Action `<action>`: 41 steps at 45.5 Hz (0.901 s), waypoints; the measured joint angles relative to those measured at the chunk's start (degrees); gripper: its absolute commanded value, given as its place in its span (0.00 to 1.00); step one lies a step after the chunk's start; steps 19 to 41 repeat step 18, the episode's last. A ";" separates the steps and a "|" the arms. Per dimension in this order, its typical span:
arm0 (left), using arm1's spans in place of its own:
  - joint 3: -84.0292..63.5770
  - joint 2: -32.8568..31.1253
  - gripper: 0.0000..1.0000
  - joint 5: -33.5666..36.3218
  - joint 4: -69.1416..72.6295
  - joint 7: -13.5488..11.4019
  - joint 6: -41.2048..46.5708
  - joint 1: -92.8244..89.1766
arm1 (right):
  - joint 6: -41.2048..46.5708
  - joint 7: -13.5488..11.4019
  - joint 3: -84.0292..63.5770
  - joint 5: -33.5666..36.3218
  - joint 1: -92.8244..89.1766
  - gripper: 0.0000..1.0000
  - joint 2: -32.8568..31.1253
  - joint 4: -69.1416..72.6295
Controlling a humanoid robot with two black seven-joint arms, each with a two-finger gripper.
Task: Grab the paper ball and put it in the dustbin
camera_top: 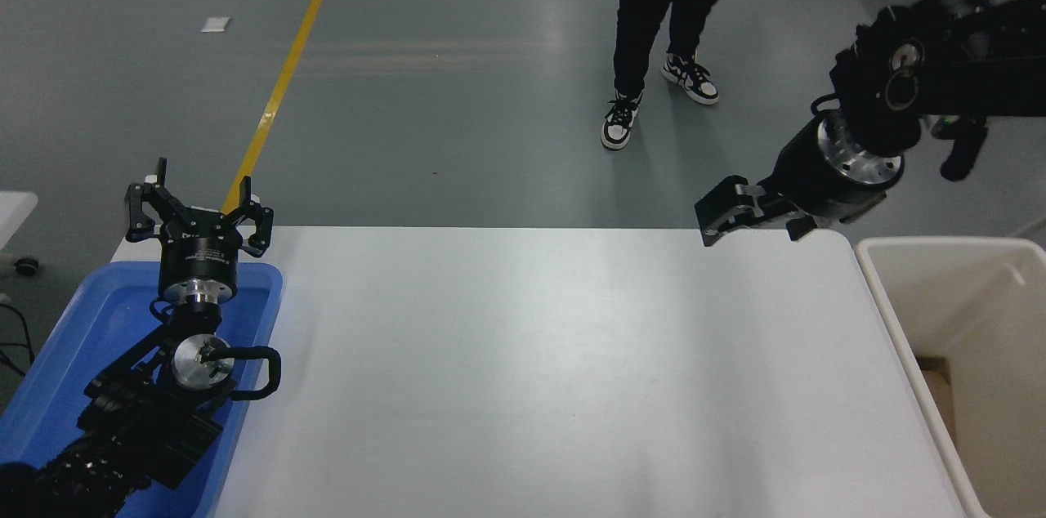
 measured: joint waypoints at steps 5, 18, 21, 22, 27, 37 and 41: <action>0.00 0.01 0.99 -0.02 0.00 -0.06 0.00 0.00 | 1.45 0.01 -1.11 2.60 2.07 1.00 1.43 1.42; -0.07 0.01 0.99 -0.03 0.00 -0.13 0.03 0.00 | 2.86 0.04 -3.28 5.66 4.39 1.00 3.35 2.92; -0.07 0.01 0.99 -0.03 0.00 -0.13 0.03 0.00 | 2.86 0.04 -3.28 5.66 4.39 1.00 3.35 2.92; -0.07 0.01 0.99 -0.03 0.00 -0.13 0.03 0.00 | 2.86 0.04 -3.28 5.66 4.39 1.00 3.35 2.92; -0.07 0.01 0.99 -0.03 0.00 -0.13 0.03 0.00 | 2.86 0.04 -3.28 5.66 4.39 1.00 3.35 2.92; -0.07 0.01 0.99 -0.03 0.00 -0.13 0.03 0.00 | 2.86 0.04 -3.28 5.66 4.39 1.00 3.35 2.92; -0.07 0.01 0.99 -0.03 0.00 -0.13 0.03 0.00 | 2.86 0.04 -3.28 5.66 4.39 1.00 3.35 2.92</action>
